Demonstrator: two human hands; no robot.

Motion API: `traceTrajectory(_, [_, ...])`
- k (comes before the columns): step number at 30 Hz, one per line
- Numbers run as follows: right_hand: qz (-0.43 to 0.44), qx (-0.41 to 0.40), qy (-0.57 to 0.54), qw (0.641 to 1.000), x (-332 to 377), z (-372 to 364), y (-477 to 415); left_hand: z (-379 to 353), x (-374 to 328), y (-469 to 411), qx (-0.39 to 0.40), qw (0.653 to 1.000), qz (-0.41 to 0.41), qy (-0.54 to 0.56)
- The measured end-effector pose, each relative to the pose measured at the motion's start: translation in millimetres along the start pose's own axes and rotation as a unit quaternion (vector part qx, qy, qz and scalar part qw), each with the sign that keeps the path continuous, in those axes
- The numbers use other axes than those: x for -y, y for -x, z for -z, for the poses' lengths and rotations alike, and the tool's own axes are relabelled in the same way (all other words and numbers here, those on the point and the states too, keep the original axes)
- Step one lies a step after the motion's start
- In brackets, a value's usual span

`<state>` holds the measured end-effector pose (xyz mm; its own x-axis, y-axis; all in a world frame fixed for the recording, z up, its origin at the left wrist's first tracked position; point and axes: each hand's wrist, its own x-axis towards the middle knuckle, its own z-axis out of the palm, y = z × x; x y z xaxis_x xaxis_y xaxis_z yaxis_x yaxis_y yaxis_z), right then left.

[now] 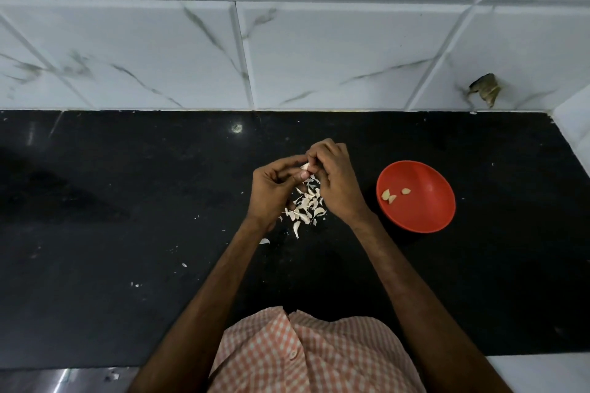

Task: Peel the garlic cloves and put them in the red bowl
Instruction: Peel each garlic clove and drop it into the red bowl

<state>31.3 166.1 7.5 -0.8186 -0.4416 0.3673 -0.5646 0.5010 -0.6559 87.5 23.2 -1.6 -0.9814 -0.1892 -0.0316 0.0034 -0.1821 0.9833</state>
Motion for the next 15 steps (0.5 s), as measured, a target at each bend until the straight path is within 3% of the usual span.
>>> traceTrajectory(4, [0.007, -0.034, 0.082, 0.996, 0.0, -5.1, 3.7, -3.4, -2.0, -0.9, 0.003, 1.000, 0.011, -0.016])
traceTrajectory(8, [0.023, -0.048, 0.093, 0.994, 2.0, -5.6, 6.1, -6.2, -0.4, 0.3, 0.002, 0.999, 0.038, 0.012])
traceTrajectory(15, [0.051, -0.038, 0.041, 0.997, 4.8, -6.2, 3.5, -12.4, 2.1, 5.0, 0.011, 0.971, 0.131, 0.198])
